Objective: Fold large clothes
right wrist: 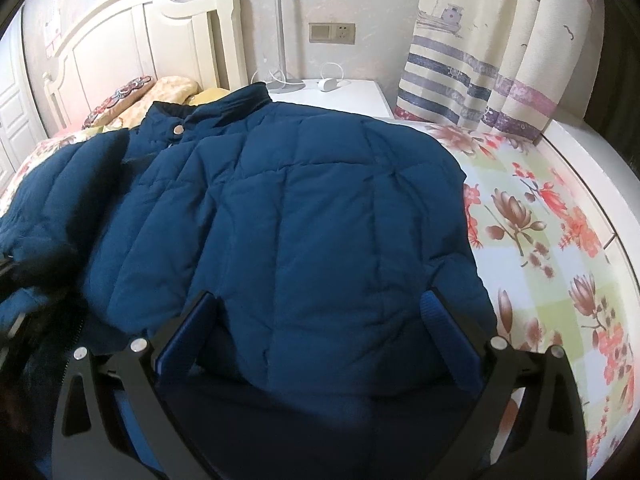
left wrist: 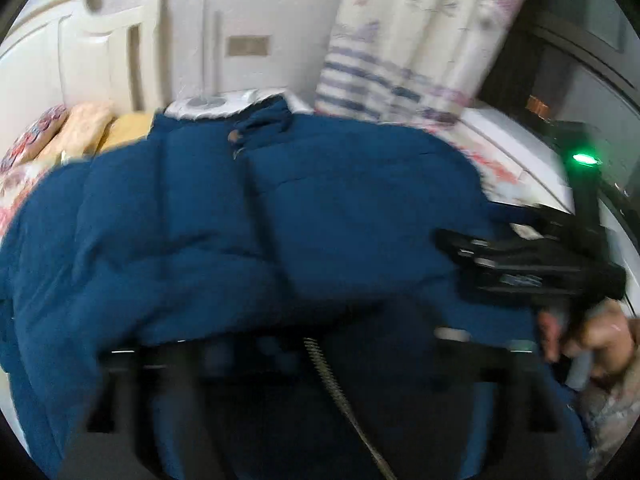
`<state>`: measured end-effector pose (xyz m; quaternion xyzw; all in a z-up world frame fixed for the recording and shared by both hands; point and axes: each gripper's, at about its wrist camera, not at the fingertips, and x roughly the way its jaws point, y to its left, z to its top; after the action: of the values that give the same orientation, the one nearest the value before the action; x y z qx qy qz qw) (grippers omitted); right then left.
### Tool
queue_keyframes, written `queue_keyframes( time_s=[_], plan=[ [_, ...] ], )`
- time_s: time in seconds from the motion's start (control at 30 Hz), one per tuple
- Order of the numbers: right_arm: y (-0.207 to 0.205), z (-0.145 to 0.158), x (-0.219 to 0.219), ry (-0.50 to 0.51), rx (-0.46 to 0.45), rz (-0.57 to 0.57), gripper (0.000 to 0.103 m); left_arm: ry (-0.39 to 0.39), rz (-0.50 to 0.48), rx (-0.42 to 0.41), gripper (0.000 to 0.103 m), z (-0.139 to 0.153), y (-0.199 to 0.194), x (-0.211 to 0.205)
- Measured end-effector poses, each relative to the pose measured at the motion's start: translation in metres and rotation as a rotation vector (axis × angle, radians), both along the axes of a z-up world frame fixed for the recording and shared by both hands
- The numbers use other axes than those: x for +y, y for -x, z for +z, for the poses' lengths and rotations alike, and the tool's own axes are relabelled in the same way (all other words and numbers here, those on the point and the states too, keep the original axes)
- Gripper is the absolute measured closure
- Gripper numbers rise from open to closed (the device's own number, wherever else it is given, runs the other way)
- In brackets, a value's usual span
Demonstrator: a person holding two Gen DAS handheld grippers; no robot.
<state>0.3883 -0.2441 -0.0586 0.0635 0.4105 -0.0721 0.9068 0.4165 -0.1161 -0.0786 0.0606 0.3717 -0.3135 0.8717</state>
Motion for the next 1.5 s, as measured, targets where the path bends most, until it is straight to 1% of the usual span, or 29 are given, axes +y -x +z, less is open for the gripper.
queue_keyframes(
  time_s=[0.07,0.1,0.2,0.23,0.27,0.3,0.33,0.37,0.4,0.43,0.53,0.57,0.63,0.73,0.83,0.9,0.97,1.0,1.03,1.07,1.1,1.13,1.17,1.23,1.4,1.5],
  plan=[
    [0.0,0.0,-0.001,-0.004,-0.003,-0.004,0.002,-0.03,0.051,-0.147,0.015,0.02,0.026,0.006],
    [0.0,0.0,-0.001,-0.005,-0.003,-0.005,0.002,-0.027,0.063,-0.177,0.015,0.026,0.033,0.012],
    [0.0,0.0,-0.001,-0.001,-0.002,-0.007,0.002,0.057,0.124,-0.253,0.014,0.048,0.058,0.039],
    [0.001,0.0,0.0,0.001,-0.001,-0.007,0.002,0.074,0.163,-0.27,0.011,0.051,0.063,0.051],
    [0.0,0.0,0.0,0.005,0.001,-0.008,0.002,0.081,0.197,-0.274,0.004,0.052,0.065,0.061],
    [0.0,0.0,0.001,0.008,0.003,-0.008,0.002,0.095,0.243,-0.261,0.004,0.049,0.064,0.076],
    [-0.001,0.0,0.001,0.012,0.005,-0.009,0.002,0.104,0.29,-0.22,0.004,0.043,0.059,0.089],
    [0.0,-0.001,0.001,0.015,0.005,-0.009,0.002,0.105,0.314,-0.191,0.004,0.04,0.056,0.097],
    [0.0,-0.001,0.001,0.018,0.006,-0.01,0.002,0.115,0.355,-0.136,0.004,0.033,0.049,0.111],
    [0.0,-0.001,0.002,0.022,0.006,-0.012,0.002,0.122,0.391,-0.104,0.004,0.028,0.044,0.12],
    [0.0,0.0,0.003,0.041,0.008,-0.022,0.002,0.097,0.523,-0.049,0.004,0.018,0.038,0.146],
    [0.0,-0.001,0.004,0.048,0.01,-0.022,0.002,0.085,0.549,-0.038,0.004,0.016,0.039,0.153],
    [-0.001,-0.001,0.005,0.062,0.017,-0.023,0.002,0.029,0.607,-0.001,0.004,0.005,0.031,0.161],
    [-0.004,-0.003,0.008,0.087,0.035,-0.02,0.002,0.002,0.64,0.034,0.004,-0.011,0.028,0.174],
    [-0.005,-0.004,0.009,0.091,0.045,-0.019,0.002,0.059,0.638,0.108,0.004,-0.025,0.02,0.185],
    [-0.004,-0.003,0.008,0.09,0.044,-0.021,0.002,0.079,0.644,0.116,0.004,-0.028,0.019,0.19],
    [-0.001,0.0,0.011,0.116,0.035,-0.036,0.003,0.062,0.643,0.12,0.004,-0.03,0.018,0.188],
    [0.002,0.003,0.016,0.131,0.023,-0.042,0.008,0.048,0.643,0.122,0.004,-0.031,0.017,0.187],
    [0.006,0.007,0.022,0.127,0.011,-0.034,0.01,0.039,0.644,0.122,0.004,-0.031,0.017,0.187],
    [0.012,0.014,0.033,0.105,-0.017,-0.004,0.011,0.03,0.644,0.122,0.004,-0.032,0.016,0.187],
    [0.016,0.02,0.044,0.105,-0.038,0.021,0.011,0.023,0.645,0.122,0.004,-0.032,0.016,0.186],
    [0.019,0.027,0.058,0.127,-0.059,0.049,0.011,0.017,0.645,0.123,0.004,-0.032,0.015,0.185],
    [0.023,0.035,0.082,0.177,-0.083,0.097,0.011,0.014,0.645,0.123,0.004,-0.032,0.014,0.184],
    [0.025,0.045,0.116,0.231,-0.105,0.183,0.011,0.011,0.645,0.123,0.004,-0.032,0.015,0.184],
    [0.02,0.048,0.173,0.258,-0.123,0.327,0.011,0.029,0.646,0.126,0.004,-0.031,0.016,0.186],
    [0.016,0.042,0.2,0.338,-0.125,0.365,0.011,0.038,0.646,0.128,0.004,-0.031,0.015,0.187]
  ],
)
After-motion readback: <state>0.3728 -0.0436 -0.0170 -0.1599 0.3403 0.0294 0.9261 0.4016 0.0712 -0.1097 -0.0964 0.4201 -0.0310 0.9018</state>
